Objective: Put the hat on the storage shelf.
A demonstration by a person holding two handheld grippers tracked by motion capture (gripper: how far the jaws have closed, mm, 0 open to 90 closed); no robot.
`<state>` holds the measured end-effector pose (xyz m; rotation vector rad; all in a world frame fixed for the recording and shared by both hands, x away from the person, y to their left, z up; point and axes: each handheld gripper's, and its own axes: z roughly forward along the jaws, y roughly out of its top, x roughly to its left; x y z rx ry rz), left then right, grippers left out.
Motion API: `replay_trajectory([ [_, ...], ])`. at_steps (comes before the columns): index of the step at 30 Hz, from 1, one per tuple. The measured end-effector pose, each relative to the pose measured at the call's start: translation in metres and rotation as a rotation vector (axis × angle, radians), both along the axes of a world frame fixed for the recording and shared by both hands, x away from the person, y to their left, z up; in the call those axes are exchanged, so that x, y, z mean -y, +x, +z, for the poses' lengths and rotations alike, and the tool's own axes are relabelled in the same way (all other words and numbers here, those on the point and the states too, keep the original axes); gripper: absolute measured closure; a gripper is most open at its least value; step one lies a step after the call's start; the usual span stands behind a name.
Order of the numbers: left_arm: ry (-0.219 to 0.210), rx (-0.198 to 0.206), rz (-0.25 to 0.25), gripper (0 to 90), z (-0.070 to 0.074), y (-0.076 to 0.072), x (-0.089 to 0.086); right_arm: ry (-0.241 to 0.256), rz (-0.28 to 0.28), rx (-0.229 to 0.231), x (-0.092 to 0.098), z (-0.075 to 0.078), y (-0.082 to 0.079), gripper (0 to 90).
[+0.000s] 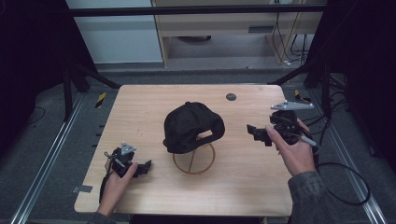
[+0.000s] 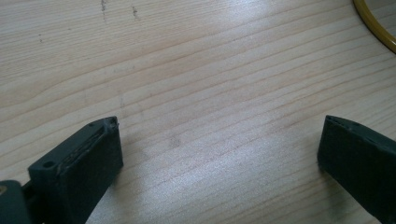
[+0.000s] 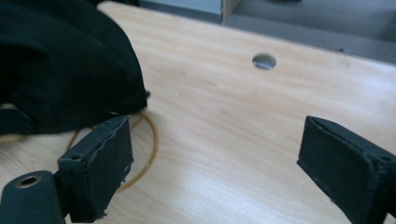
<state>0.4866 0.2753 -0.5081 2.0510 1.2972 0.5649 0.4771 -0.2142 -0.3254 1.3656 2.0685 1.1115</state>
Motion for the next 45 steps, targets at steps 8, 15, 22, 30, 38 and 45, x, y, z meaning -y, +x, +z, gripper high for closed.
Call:
replay_trajectory([
  [8, 0.000, 0.000, 0.000, 0.0, 0.000, 0.000, 0.000, -0.011, -0.009, -0.066, 0.000, -0.051, -0.003, 13.8],
  [15, 0.000, 0.000, 0.000, 0.0, 0.000, 0.000, 0.000, -0.014, -0.033, -0.100, 0.001, -0.091, -0.007, 13.4],
  [22, 0.000, 0.000, 0.000, 0.0, 0.000, 0.000, 0.000, -0.012, -0.035, -0.118, -0.002, -0.114, -0.009, 12.7],
  [30, -0.003, 0.002, 0.001, 0.0, 0.000, 0.000, 0.000, -0.026, -0.041, -0.135, -0.009, -0.136, -0.007, 10.9],
  [38, -0.003, 0.002, 0.002, 0.0, 0.000, 0.002, -0.002, -0.025, -0.076, -0.129, -0.015, -0.146, -0.002, 8.9],
  [45, -0.002, -0.001, 0.029, 0.0, 0.000, 0.005, -0.006, -0.021, -0.119, -0.124, -0.015, -0.163, 0.002, 7.6],
])
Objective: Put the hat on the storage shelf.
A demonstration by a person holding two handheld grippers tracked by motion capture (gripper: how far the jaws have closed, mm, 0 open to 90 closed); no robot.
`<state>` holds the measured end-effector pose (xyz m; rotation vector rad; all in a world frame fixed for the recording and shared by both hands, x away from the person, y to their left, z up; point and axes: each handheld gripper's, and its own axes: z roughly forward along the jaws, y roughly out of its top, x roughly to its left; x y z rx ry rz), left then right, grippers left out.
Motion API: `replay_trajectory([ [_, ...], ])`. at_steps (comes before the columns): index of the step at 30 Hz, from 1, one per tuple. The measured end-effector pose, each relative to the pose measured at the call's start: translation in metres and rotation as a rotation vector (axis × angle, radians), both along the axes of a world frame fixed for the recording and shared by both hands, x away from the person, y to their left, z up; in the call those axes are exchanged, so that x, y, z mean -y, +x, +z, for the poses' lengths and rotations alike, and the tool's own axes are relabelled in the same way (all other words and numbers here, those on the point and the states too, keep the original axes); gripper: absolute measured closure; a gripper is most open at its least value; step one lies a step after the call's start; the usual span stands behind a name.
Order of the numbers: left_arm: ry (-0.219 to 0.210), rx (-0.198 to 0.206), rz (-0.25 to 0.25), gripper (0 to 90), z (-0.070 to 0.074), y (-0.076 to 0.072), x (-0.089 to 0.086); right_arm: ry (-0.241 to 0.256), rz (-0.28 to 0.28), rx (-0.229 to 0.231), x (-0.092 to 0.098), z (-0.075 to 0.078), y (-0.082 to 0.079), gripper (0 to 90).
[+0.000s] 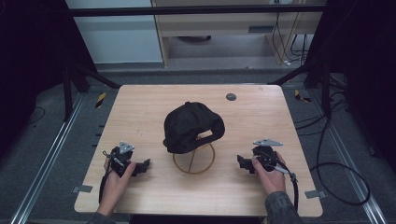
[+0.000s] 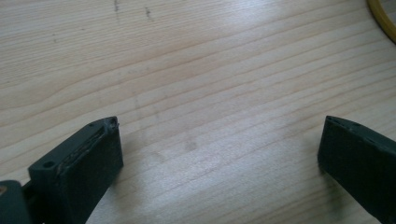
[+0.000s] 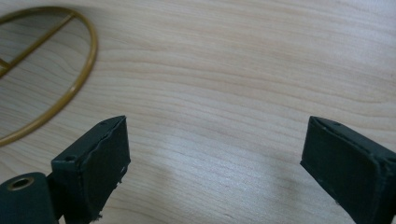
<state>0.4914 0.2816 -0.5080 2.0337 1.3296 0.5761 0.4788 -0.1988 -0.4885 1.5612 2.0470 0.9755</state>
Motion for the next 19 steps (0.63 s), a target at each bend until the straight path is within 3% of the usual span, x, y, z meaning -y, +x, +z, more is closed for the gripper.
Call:
replay_trajectory([
  [2, -0.001, 0.001, 0.047, 0.0, 0.000, 0.002, -0.003, 0.006, -0.016, 0.008, 0.001, -0.005, 0.001, 7.6],
  [7, -0.001, 0.002, 0.098, 0.0, 0.000, 0.005, -0.006, 0.000, -0.038, 0.019, 0.003, -0.013, 0.002, 7.6],
  [9, -0.001, 0.002, 0.110, 0.0, 0.000, 0.006, -0.007, -0.031, -0.043, 0.018, 0.004, -0.019, 0.004, 7.2],
  [14, -0.001, 0.003, 0.118, 0.0, 0.000, 0.006, -0.007, -0.098, -0.050, 0.040, 0.002, -0.023, 0.007, 4.8],
  [19, 0.000, 0.002, 0.118, 0.0, 0.000, 0.006, -0.007, -0.102, -0.054, 0.037, 0.001, -0.023, 0.007, 4.2],
])
